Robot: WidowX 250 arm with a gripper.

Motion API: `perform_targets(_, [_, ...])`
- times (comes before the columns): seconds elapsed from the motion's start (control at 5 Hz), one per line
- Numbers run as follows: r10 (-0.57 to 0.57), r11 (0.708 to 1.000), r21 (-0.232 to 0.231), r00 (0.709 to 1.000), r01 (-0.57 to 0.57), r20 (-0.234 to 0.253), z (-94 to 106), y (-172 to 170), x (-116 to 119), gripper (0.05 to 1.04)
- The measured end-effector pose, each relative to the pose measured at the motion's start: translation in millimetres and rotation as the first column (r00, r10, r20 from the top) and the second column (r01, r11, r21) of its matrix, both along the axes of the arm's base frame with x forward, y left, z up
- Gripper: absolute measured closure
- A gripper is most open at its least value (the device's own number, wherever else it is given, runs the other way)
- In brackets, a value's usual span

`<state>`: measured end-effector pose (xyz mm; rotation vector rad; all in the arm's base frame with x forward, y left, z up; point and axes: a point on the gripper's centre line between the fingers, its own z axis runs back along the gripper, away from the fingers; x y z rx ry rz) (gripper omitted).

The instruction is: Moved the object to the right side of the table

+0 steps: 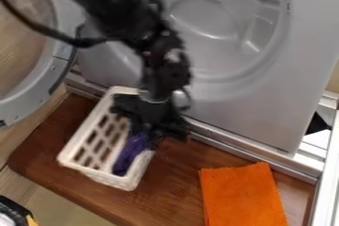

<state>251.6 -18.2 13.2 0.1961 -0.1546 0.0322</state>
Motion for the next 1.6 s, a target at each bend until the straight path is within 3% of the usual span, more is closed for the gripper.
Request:
perform_targets(0.4, [-0.143,0.988,-0.057,0.987,0.147,0.070,11.1,-78,11,0.829])
perform_targets(1.2, [-0.309,0.942,-0.134,0.951,0.306,0.005,-22.6,-148,2,0.829])
perform_targets(1.4, [-0.342,0.925,-0.177,0.940,0.337,0.003,-22.7,-154,1,0.772])
perform_targets(1.6, [-0.385,0.912,-0.157,0.923,0.380,-0.002,-21.7,-152,1,0.486])
